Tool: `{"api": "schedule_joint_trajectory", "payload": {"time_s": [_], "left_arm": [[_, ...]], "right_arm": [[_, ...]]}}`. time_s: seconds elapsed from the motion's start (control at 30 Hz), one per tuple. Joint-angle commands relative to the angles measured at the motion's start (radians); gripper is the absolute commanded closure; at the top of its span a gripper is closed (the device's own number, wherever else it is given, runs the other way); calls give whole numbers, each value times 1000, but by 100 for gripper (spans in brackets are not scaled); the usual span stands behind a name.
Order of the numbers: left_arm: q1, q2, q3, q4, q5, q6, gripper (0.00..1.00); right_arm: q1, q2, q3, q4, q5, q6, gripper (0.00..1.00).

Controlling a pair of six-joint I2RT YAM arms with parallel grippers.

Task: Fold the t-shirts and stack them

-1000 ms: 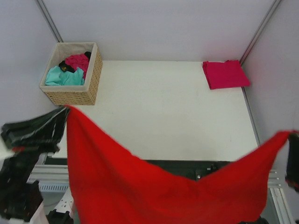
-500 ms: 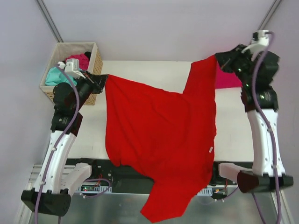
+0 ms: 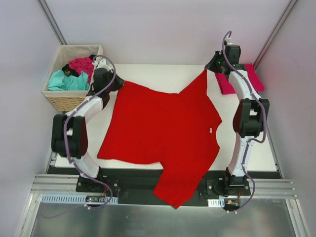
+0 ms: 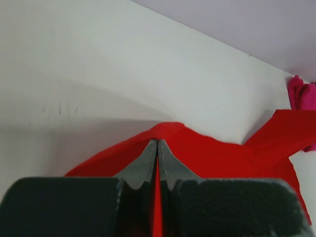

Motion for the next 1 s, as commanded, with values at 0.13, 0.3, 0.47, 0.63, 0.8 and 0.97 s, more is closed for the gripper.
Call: {"api": "schedule_joint_trajectory", "payload": {"time_s": [0.13,0.3,0.47,0.63,0.8,0.97], "left_arm": [[33,385,424,-22,-60,-64,100],[52,496,561,-94,-138,-121,100],[59,498,543,-137,-311,-157,100],[79,467,524,-179,-373,-183,100],[96,409,519,-196,-378,-176,88],[96,345,495,-240,-323,-219,1]], "right_arm": [[-2,288,414,-57,29,4,100],[-28,394,442,25,7,69,100],[-29,438,467,50,-5,95,99],[-29,417,456,98,-9,95,89],[-29,313,361,145,-28,87,56],[-17,148,272,92,-92,109,4]]}}
